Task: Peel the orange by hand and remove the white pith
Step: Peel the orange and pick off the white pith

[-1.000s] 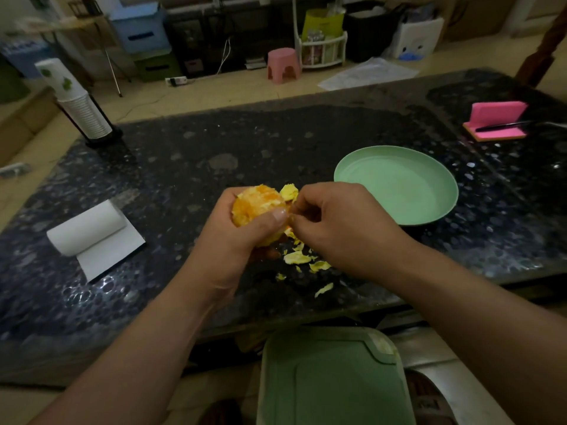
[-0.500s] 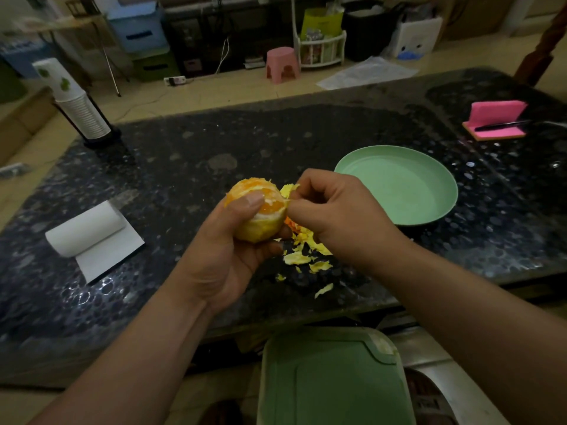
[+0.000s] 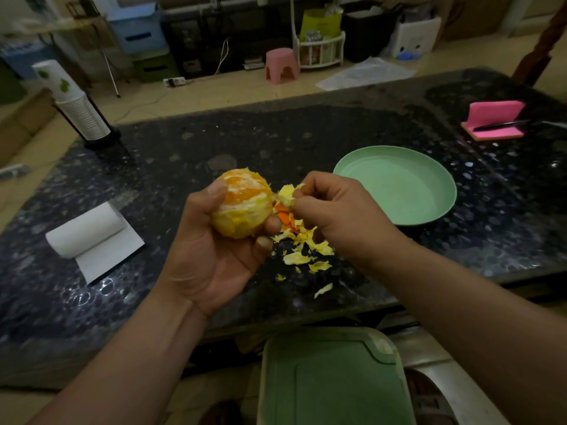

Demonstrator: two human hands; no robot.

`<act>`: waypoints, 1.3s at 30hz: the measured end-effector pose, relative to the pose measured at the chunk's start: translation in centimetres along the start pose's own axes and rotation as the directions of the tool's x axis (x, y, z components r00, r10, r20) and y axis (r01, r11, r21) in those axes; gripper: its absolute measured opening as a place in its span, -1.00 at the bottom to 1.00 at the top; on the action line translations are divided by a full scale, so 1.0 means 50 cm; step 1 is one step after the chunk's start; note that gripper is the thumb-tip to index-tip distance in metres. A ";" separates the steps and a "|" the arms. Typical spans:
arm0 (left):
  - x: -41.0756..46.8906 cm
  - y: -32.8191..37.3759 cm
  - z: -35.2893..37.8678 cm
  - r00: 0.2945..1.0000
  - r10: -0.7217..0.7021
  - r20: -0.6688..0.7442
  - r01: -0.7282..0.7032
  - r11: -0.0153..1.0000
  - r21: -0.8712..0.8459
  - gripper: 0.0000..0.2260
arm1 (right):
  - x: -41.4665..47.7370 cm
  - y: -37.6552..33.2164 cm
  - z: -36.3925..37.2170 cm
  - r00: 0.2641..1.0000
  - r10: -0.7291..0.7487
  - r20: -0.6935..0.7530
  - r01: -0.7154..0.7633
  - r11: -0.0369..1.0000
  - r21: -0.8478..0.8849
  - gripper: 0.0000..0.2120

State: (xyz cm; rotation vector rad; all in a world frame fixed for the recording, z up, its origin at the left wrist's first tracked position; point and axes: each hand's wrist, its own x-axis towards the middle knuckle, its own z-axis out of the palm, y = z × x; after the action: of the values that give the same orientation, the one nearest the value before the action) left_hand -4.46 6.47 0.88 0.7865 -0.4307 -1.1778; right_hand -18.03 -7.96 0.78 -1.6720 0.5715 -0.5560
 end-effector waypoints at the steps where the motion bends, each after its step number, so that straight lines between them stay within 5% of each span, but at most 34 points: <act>1: 0.000 0.001 -0.001 1.000 -0.001 0.002 0.001 1.000 -0.005 -0.26 | 0.002 0.003 -0.001 1.000 0.011 -0.003 -0.011 1.000 -0.021 -0.88; 5: 0.008 -0.004 -0.009 0.998 0.013 -0.061 -0.011 1.000 0.021 -0.18 | 0.011 0.016 -0.006 0.999 0.030 -0.017 -0.033 0.981 -0.193 -0.88; 10: 0.023 -0.008 -0.021 0.971 0.024 -0.239 -0.014 0.999 0.044 -0.31 | 0.025 0.046 -0.013 1.000 0.014 -0.020 -0.020 0.910 -0.414 -0.89; 13: 0.027 -0.015 -0.025 0.943 0.009 -0.331 0.001 0.999 0.033 -0.29 | 0.026 0.056 -0.016 0.997 0.049 0.054 -0.004 0.777 -0.629 -0.76; 16: 0.028 -0.018 -0.015 0.934 -0.007 -0.358 0.014 1.000 0.016 -0.45 | 0.024 0.052 -0.014 0.997 0.032 0.066 0.028 0.665 -0.746 -0.87; 25: 0.021 -0.021 0.020 0.948 0.004 -0.317 -0.019 0.999 -0.046 -0.64 | 0.026 0.050 -0.021 1.000 -0.018 0.017 0.025 0.687 -0.726 -0.95; 34: 0.017 -0.017 0.013 0.950 -0.052 -0.308 0.016 0.993 -0.117 -0.53 | 0.027 0.046 -0.012 0.998 -0.055 0.006 0.042 0.687 -0.725 -0.85; 39: 0.019 -0.014 0.011 0.947 -0.004 -0.320 -0.025 0.996 -0.084 -0.61 | 0.019 0.022 -0.004 0.992 -0.112 -0.055 0.070 0.866 -0.495 -0.93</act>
State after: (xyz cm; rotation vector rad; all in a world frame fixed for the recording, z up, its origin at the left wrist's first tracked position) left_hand -4.97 5.30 0.62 0.8802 -0.1128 -1.0281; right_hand -17.51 -8.90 -0.22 -2.1783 0.7414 -0.5801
